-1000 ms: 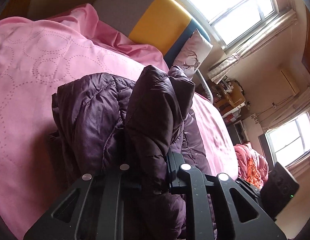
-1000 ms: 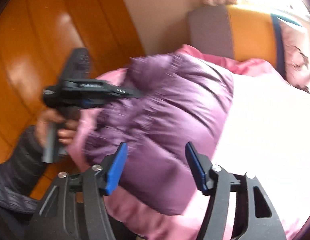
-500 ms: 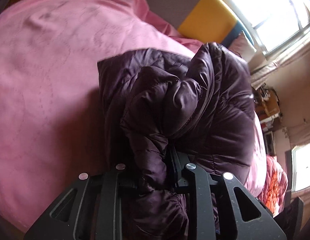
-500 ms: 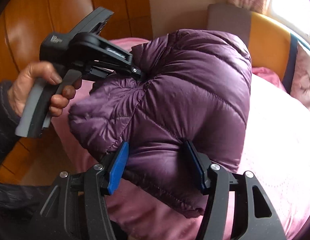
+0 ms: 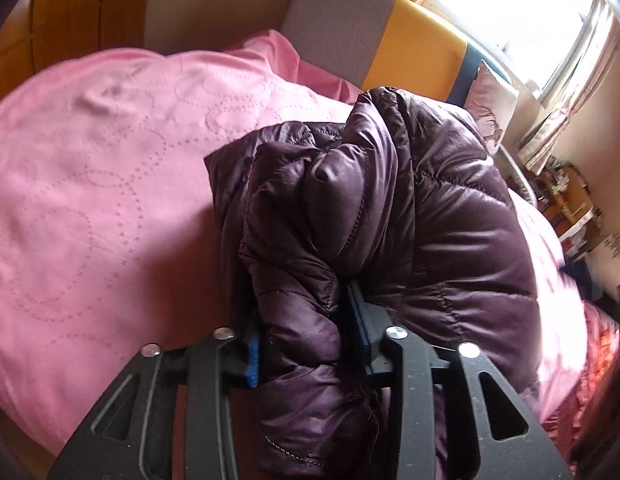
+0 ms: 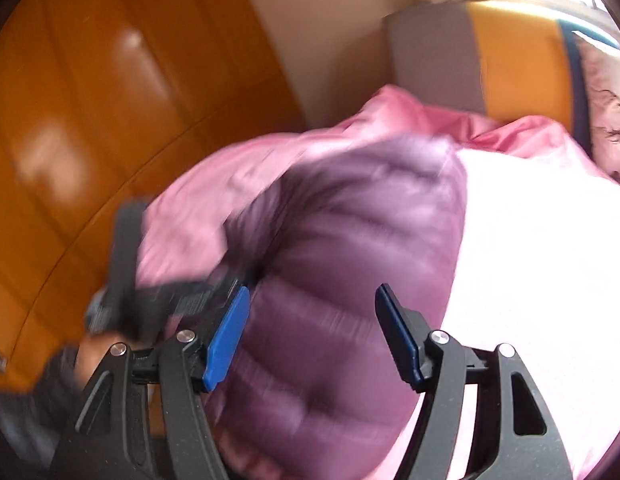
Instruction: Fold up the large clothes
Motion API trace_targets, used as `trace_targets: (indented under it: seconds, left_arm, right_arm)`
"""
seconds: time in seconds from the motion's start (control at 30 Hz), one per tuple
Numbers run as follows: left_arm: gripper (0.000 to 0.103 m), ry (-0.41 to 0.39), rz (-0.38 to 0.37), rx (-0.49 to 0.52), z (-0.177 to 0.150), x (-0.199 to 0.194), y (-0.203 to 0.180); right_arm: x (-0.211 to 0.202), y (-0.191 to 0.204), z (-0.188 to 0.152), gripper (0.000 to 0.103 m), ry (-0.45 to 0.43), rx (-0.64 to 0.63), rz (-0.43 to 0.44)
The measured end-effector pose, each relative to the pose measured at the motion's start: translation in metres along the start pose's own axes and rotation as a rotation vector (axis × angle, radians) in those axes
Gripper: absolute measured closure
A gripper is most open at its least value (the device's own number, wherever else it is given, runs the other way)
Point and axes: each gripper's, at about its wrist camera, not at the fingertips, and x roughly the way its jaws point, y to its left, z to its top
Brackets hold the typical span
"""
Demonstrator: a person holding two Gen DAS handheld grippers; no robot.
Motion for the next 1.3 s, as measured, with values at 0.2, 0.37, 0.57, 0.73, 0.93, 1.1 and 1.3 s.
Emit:
trace_targets:
  seconds: [0.2, 0.37, 0.57, 0.73, 0.93, 1.1, 1.3]
  left_arm:
    - [0.066, -0.003, -0.001, 0.007, -0.004, 0.007, 0.004]
    - [0.065, -0.005, 0.004, 0.026, -0.012, 0.013, 0.011]
    - [0.065, -0.012, -0.024, 0.003, -0.02, 0.022, 0.022]
    - [0.065, -0.031, -0.02, 0.003, -0.022, 0.014, 0.019]
    - [0.044, -0.093, 0.094, 0.049, -0.029, -0.003, 0.006]
    - [0.036, -0.103, 0.098, 0.038, -0.032, -0.008, 0.013]
    - [0.035, -0.104, 0.087, 0.034, -0.032, -0.008, 0.017]
  right_arm:
    - [0.083, -0.011, 0.052, 0.036, 0.078, 0.031, -0.068]
    - [0.147, -0.007, 0.049, 0.034, 0.19, 0.008, -0.145]
    - [0.163, 0.011, 0.022, 0.025, 0.202, -0.036, -0.171]
    - [0.12, 0.011, 0.013, 0.008, 0.103, 0.005, -0.081]
    - [0.073, -0.025, -0.012, 0.002, 0.075, 0.154, -0.031]
    - [0.066, -0.059, -0.041, 0.002, 0.115, 0.337, 0.104]
    - [0.081, -0.074, -0.054, 0.002, 0.144, 0.426, 0.236]
